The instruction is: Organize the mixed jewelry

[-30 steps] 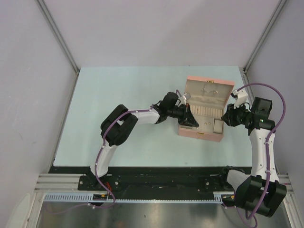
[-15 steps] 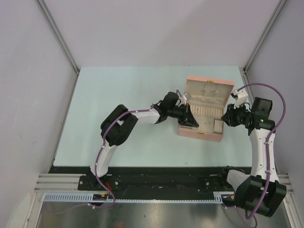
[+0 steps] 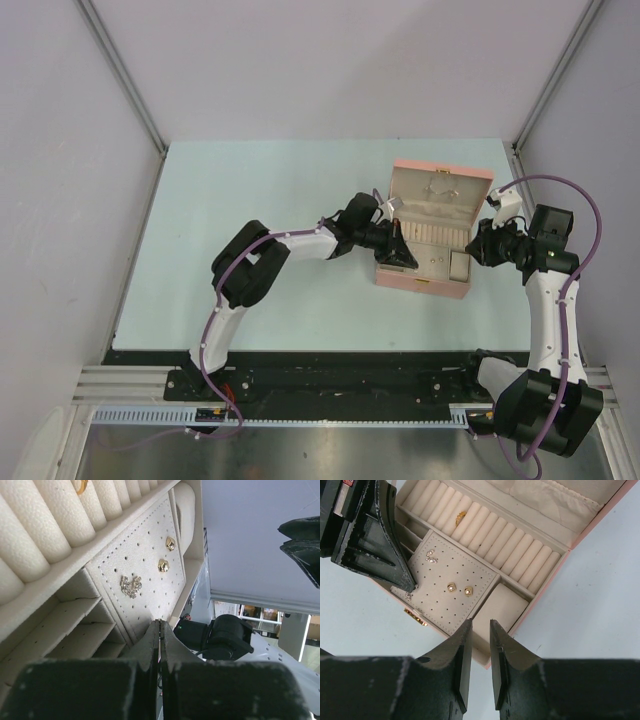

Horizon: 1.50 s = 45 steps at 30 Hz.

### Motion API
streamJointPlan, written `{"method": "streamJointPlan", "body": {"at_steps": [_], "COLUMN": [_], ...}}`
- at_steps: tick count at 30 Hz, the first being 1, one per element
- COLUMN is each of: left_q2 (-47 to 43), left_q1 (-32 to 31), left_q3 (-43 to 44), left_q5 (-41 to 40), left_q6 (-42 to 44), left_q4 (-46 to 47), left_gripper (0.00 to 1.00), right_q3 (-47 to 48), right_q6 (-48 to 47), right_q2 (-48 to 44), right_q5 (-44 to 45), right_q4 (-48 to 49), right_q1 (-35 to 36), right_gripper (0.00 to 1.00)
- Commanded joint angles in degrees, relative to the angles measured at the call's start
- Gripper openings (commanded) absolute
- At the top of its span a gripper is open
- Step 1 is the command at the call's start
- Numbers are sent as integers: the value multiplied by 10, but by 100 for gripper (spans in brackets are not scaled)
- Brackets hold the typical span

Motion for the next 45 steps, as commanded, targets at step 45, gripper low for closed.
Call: {"method": "streamJointPlan", "body": {"at_steps": [45], "left_q2": [-54], "left_q1": [20], "left_q3": [52], "left_q5": [-27], "left_q6": [104], "left_q4": [-138], "left_gripper": [29], "right_q3": [0], "right_q6": [0], "right_q2": [-9], "right_q5": [-15], "right_q4": [4], "right_q1": [-6], "right_gripper": [26]}}
